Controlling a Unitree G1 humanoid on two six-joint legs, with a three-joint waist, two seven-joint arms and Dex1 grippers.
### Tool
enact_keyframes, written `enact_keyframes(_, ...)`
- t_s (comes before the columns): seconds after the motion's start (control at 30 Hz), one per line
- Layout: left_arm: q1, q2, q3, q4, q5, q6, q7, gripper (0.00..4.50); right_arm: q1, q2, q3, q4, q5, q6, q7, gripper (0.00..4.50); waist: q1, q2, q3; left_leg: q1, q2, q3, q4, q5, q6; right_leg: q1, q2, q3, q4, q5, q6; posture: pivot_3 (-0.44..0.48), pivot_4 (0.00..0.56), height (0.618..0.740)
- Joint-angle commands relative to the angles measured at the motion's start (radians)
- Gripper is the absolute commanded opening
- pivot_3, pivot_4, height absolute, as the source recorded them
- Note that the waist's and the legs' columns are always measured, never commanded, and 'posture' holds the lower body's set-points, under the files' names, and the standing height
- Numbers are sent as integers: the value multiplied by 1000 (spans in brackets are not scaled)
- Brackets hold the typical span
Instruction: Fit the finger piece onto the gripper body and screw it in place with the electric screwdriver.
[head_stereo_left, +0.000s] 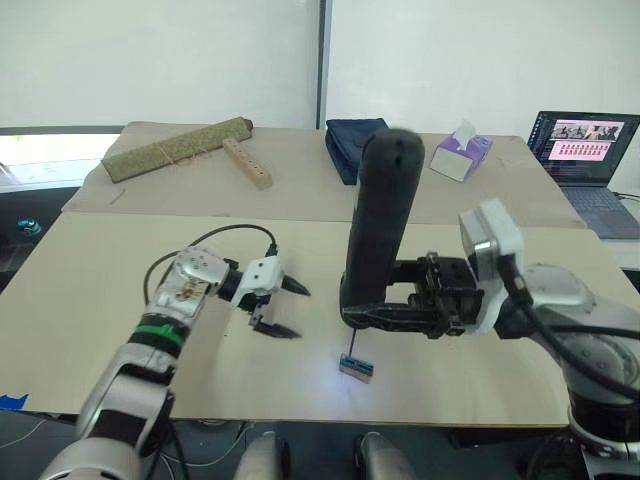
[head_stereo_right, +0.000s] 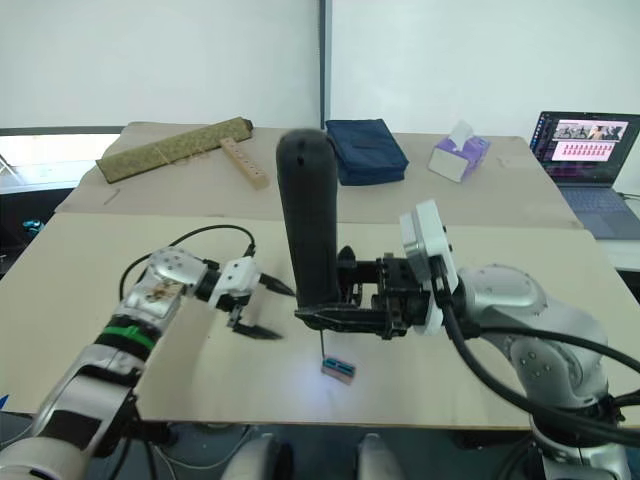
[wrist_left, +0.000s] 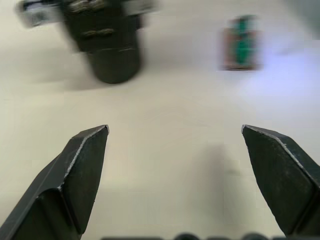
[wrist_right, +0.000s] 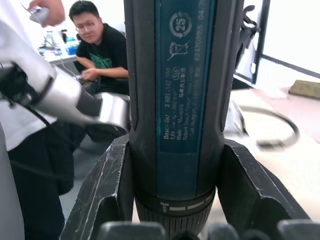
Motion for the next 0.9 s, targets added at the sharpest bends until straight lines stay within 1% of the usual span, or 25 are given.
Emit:
enact_keyframes(0.03,35,-29,-26,-132,-48,60,-7,4500,31,13,-21,-59,-32,-87,-7,1910,6,0,0,0,0,0,1,0,0,1,0,0,0,0,0,0,150,738)
enact_keyframes(0.2,70,-99,-47,-129,-16,26,53,4500,118,31,2,-67,-137,-169,-19,1910,10,0,0,0,-1,1,1,0,0,0,2,0,-1,0,1,0,150,738)
enact_keyframes(0.37,80,-132,-81,-93,20,-21,63,4500,181,38,14,-61,-209,-232,-18,1910,9,0,0,1,-1,5,1,0,0,0,3,0,0,0,0,0,150,738)
enact_keyframes(0.6,66,-157,-95,-31,46,-64,70,4500,206,43,29,-50,-245,-265,-14,1910,11,0,0,1,-1,5,1,0,0,1,3,0,-1,0,0,0,150,738)
enact_keyframes(0.9,61,-172,-92,-14,52,-77,72,4500,210,48,46,-45,-245,-261,-22,1910,13,0,0,1,-1,5,1,0,0,1,3,0,-1,0,0,0,150,738)
